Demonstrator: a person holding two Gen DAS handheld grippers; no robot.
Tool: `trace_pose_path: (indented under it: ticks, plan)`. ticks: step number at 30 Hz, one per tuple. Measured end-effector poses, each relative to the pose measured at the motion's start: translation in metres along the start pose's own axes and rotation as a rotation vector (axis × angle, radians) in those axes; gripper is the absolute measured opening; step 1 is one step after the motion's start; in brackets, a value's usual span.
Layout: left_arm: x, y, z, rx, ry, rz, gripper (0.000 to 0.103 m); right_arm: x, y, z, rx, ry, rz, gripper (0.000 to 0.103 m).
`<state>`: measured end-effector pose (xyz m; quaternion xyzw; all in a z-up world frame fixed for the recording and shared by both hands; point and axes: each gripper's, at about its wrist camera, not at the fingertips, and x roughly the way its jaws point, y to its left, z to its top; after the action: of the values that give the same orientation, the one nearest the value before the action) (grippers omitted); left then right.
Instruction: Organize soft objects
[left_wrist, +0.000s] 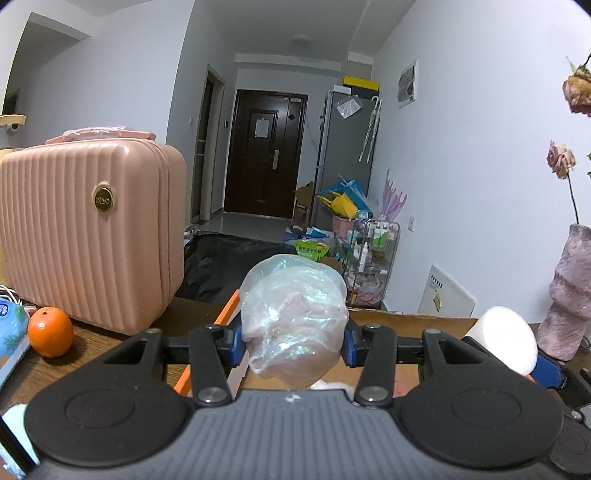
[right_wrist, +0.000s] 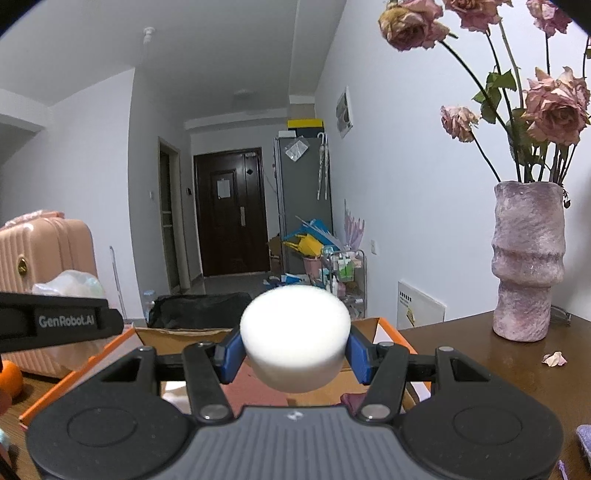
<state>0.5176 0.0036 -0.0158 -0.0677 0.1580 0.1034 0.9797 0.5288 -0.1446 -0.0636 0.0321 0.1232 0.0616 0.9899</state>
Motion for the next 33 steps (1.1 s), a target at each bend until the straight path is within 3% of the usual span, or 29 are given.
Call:
trace_pose_path:
  ticks: [33]
  plan:
    - [0.033, -0.007, -0.01, 0.083, 0.05, 0.047, 0.051, 0.032, -0.008, -0.009, -0.031, 0.152, -0.051, 0.057]
